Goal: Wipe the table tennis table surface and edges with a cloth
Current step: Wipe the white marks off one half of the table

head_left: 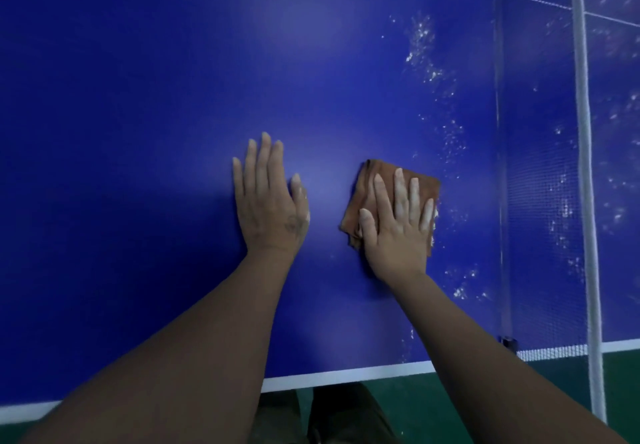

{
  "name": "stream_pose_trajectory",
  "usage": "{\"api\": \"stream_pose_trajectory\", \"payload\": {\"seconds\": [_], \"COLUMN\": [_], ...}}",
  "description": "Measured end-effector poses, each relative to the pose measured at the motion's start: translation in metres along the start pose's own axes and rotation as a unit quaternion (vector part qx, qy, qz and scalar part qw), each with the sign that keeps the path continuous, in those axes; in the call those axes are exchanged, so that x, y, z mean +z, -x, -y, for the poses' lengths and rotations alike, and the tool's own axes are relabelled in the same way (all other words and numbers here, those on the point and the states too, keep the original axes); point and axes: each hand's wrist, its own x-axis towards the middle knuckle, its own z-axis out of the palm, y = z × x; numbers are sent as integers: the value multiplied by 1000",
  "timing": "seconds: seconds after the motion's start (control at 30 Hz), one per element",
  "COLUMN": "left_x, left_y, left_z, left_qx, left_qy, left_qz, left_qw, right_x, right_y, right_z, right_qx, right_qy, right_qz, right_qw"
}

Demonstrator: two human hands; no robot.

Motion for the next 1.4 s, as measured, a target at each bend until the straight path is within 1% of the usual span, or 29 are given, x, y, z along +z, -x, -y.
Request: {"api": "stream_pose_trajectory", "payload": {"seconds": [0.13, 0.2, 0.3, 0.4, 0.5, 0.57, 0.63, 0.7, 0.8, 0.9, 0.97, 1.03, 1.13, 1.23, 1.3, 1.4], "left_x": [20, 29, 41, 50, 51, 52, 52, 53, 54, 59, 60, 61, 61, 61, 60, 59], "left_y": [-41, -63, -86, -92, -91, -92, -93, -94, -94, -93, -94, -94, -93, -96, -96, -96], "left_z": [-17, -22, -28, -32, -35, -35, -35, -35, -33, -30, -28, -27, -27, -26, -27, -26], "left_qx": [-2, -8, -18, -24, -33, -33, -36, -38, -39, -31, -23, -19, -21, -22, -21, -20], "left_qy": [-32, -62, -133, -177, -186, -186, -179, -173, -176, -177, -174, -172, -170, -161, -157, -157], "left_qz": [-5, -7, -13, -21, -8, -5, -7, -8, -8, -26, -40, -44, -41, -43, -45, -44], "left_qw": [999, 998, 991, 984, 982, 982, 983, 984, 984, 983, 984, 984, 984, 986, 986, 986], "right_x": [-5, -8, -14, -23, -29, -29, -27, -23, -22, -24, -30, -37, -41, -39, -35, -29], "right_y": [-47, -80, -131, -163, -162, -154, -148, -158, -201, -257, -288, -304, -295, -265, -250, -257], "right_z": [25, 36, 28, -11, -48, -53, -40, -15, 32, 57, 51, 29, -11, -24, -7, 37], "right_qx": [-107, -131, -140, -107, -101, -114, -135, -173, -203, -190, -168, -135, -70, -39, -69, -171], "right_qy": [-2, -9, -19, -8, 2, 13, 13, 9, -12, -24, -15, -18, -30, -33, -28, -24], "right_qz": [-18, -25, -46, -48, -41, -39, -41, -50, -65, -77, -81, -85, -84, -76, -73, -73], "right_qw": [994, 991, 989, 993, 994, 993, 990, 984, 977, 978, 982, 987, 994, 996, 995, 982]}}
